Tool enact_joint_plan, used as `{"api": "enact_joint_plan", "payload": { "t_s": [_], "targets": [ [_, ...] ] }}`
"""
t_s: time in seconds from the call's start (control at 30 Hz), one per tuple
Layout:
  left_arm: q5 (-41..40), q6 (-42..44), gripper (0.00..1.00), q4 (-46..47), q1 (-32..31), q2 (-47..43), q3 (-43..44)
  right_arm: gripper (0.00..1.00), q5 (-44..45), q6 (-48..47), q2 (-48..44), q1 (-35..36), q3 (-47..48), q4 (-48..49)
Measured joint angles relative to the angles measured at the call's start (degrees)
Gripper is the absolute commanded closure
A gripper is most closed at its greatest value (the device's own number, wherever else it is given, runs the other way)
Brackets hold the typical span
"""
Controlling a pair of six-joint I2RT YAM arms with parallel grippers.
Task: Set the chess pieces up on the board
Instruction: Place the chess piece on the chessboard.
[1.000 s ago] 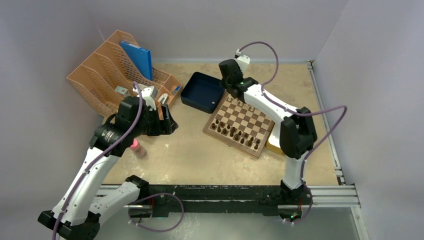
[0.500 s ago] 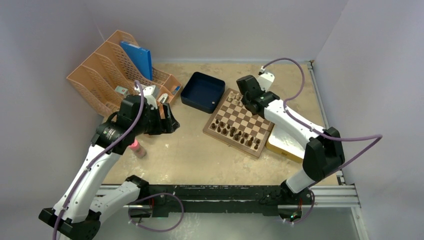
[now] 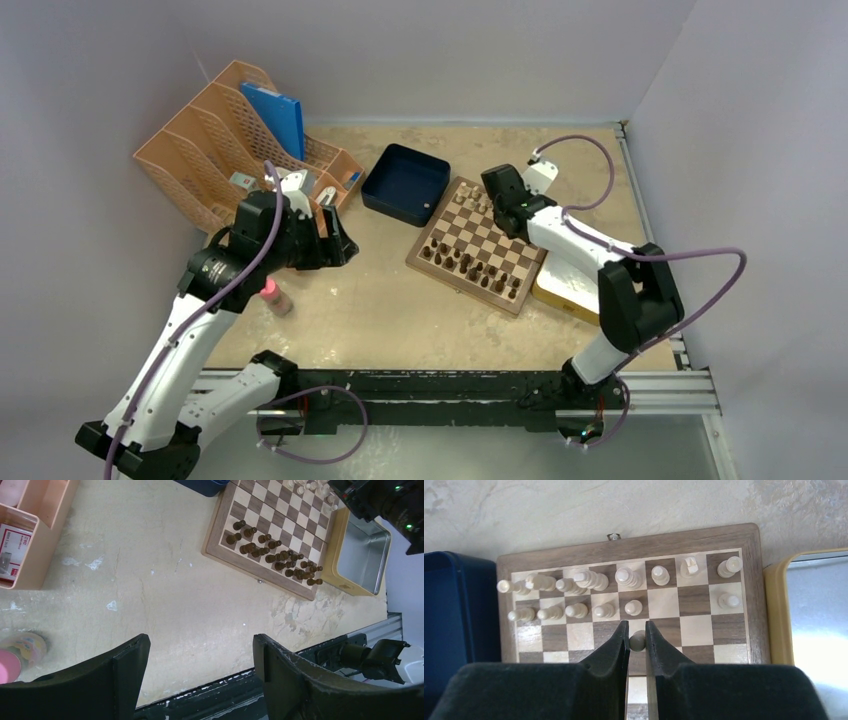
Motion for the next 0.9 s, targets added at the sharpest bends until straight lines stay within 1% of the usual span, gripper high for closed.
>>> {"api": "enact_joint_plan", "payload": {
  "t_s": [0.23, 0.6, 0.9],
  "targets": [
    [-0.1, -0.4, 0.25, 0.0, 0.0, -0.5, 0.0, 0.9, 1.4, 2.8, 5.6, -0.7, -0.4, 1.1],
    [-0.5, -0.3, 0.25, 0.0, 0.0, -0.4, 0.6, 0.89, 3.8, 4.7, 5.7, -1.5, -1.6, 2.4],
    [-0.5, -0.3, 0.25, 0.0, 0.0, -0.5, 0.7, 0.88, 3.9, 5.1, 6.7, -2.1, -1.6, 3.3]
  ]
}}
